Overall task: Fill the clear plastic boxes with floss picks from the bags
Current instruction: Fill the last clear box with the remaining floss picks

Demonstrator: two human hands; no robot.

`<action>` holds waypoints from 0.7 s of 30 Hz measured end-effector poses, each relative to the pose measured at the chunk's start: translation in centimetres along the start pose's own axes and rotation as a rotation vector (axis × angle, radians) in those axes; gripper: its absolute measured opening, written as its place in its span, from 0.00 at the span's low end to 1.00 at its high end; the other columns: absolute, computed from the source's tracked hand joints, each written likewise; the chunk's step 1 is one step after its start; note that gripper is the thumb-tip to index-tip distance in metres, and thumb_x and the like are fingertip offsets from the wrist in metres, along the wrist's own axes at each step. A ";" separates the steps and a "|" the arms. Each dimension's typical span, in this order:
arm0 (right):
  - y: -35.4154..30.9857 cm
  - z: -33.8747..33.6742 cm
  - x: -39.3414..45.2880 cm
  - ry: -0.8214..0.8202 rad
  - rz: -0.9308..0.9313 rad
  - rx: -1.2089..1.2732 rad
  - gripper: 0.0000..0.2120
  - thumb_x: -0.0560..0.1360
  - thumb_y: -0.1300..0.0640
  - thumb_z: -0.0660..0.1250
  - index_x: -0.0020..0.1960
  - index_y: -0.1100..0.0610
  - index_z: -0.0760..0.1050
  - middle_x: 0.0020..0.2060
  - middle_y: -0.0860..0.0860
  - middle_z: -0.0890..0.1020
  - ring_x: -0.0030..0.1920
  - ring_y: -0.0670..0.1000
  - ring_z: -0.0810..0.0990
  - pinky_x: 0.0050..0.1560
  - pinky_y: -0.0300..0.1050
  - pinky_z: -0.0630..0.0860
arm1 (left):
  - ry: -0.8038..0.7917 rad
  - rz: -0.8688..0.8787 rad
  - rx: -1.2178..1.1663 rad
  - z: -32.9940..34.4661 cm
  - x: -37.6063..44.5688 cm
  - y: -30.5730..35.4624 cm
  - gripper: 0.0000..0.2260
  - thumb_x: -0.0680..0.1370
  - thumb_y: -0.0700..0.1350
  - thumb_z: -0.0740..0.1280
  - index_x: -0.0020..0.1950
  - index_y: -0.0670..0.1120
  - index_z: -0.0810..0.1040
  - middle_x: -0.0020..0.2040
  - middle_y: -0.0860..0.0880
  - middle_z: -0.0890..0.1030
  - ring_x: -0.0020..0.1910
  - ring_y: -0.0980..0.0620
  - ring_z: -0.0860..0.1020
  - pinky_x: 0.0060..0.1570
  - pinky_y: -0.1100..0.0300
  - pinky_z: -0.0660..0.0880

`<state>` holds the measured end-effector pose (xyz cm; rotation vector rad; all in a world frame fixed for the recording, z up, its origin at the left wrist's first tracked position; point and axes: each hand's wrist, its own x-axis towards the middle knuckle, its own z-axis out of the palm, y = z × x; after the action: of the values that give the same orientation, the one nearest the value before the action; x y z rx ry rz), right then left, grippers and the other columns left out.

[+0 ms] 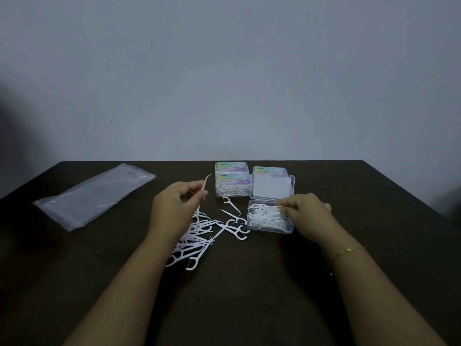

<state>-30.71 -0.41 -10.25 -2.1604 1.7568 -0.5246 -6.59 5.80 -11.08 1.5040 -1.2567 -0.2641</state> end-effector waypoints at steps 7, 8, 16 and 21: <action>0.0 -0.4 0.0 -0.013 -0.013 0.022 0.11 0.79 0.52 0.62 0.58 0.45 0.79 0.60 0.45 0.77 0.66 0.50 0.67 0.56 0.46 0.58 | 0.004 -0.008 -0.045 0.2 -0.4 0.3 0.10 0.74 0.42 0.72 0.54 0.49 0.82 0.46 0.53 0.82 0.42 0.54 0.80 0.41 0.70 0.75; 0.1 -0.5 0.0 0.008 -0.005 0.039 0.11 0.79 0.52 0.61 0.59 0.46 0.79 0.60 0.45 0.77 0.66 0.50 0.67 0.56 0.46 0.58 | 0.004 -0.002 -0.072 0.4 -0.6 0.6 0.10 0.74 0.41 0.72 0.54 0.50 0.82 0.46 0.52 0.82 0.42 0.55 0.80 0.40 0.71 0.74; 0.3 -0.6 0.1 0.216 0.051 0.286 0.12 0.79 0.54 0.62 0.59 0.50 0.79 0.59 0.47 0.79 0.63 0.51 0.71 0.68 0.54 0.61 | -0.092 0.041 -0.211 5.0 -1.2 3.6 0.12 0.74 0.40 0.71 0.57 0.47 0.81 0.48 0.51 0.82 0.41 0.59 0.79 0.42 0.68 0.77; 0.5 -0.6 0.1 0.224 0.040 0.298 0.11 0.79 0.53 0.61 0.58 0.50 0.79 0.58 0.47 0.79 0.62 0.50 0.71 0.65 0.50 0.60 | -0.204 0.225 0.021 8.6 -1.0 5.4 0.15 0.75 0.40 0.70 0.62 0.46 0.80 0.50 0.52 0.80 0.50 0.55 0.76 0.53 0.66 0.71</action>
<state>-31.36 -0.64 -9.92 -1.9163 1.6983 -0.9829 -16.22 2.50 -10.27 1.3640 -1.5827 -0.2608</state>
